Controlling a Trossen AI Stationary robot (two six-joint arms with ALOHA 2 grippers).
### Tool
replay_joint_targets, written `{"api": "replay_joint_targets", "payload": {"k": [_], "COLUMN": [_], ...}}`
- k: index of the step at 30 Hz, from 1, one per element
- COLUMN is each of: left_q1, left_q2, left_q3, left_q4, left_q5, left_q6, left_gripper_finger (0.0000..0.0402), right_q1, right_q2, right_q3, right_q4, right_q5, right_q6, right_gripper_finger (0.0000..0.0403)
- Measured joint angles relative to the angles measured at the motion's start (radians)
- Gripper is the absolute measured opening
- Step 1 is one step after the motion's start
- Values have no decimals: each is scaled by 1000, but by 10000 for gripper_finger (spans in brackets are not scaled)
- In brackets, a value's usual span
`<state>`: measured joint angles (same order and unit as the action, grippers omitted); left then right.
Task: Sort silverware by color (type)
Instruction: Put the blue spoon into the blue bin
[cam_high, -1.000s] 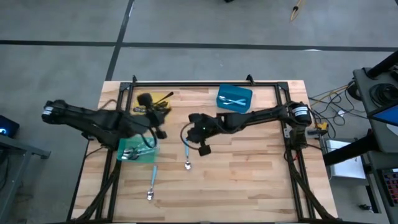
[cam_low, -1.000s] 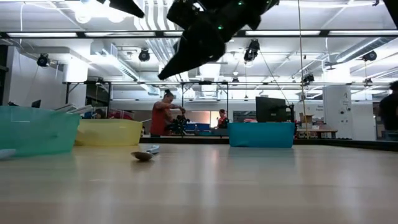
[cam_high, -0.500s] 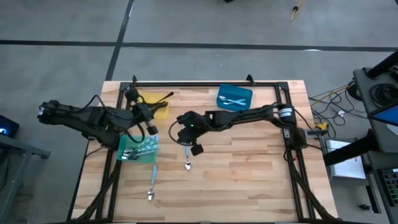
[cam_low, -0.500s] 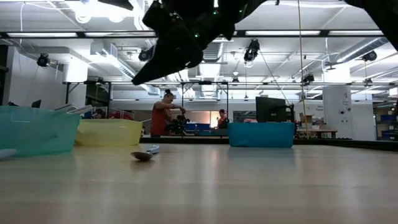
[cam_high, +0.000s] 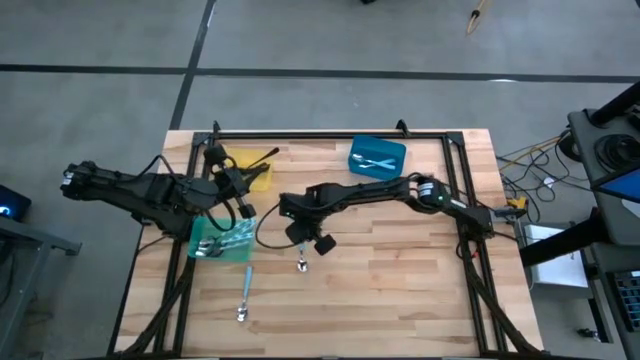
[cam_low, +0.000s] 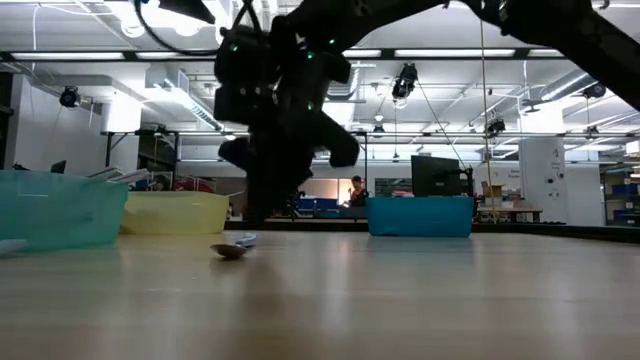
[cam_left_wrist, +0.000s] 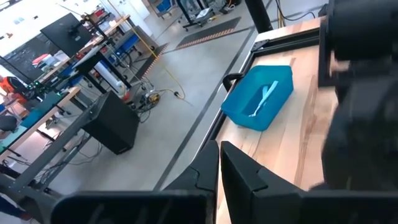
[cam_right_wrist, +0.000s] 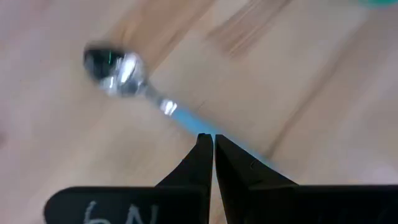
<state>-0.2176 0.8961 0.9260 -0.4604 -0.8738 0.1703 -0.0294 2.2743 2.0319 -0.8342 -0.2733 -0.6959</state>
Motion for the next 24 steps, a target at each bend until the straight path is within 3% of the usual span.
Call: {"api": "replay_joint_targets", "payload": {"k": [6, 16, 24], "left_q1": [0, 0, 0], "left_q2": [0, 0, 0], "left_q3": [0, 0, 0], "left_q4": [5, 4, 4], "left_q5": [0, 0, 1], "left_q6": [0, 0, 3], "left_gripper_finger": [0, 0, 0], "right_q1": [17, 51, 48], "right_q2": [81, 115, 114], "right_q3": [91, 126, 92], "right_q4": [-73, -54, -8], "right_q5": [12, 155, 157], "right_q6": [-98, -152, -195], "right_gripper_finger": [31, 146, 155]}}
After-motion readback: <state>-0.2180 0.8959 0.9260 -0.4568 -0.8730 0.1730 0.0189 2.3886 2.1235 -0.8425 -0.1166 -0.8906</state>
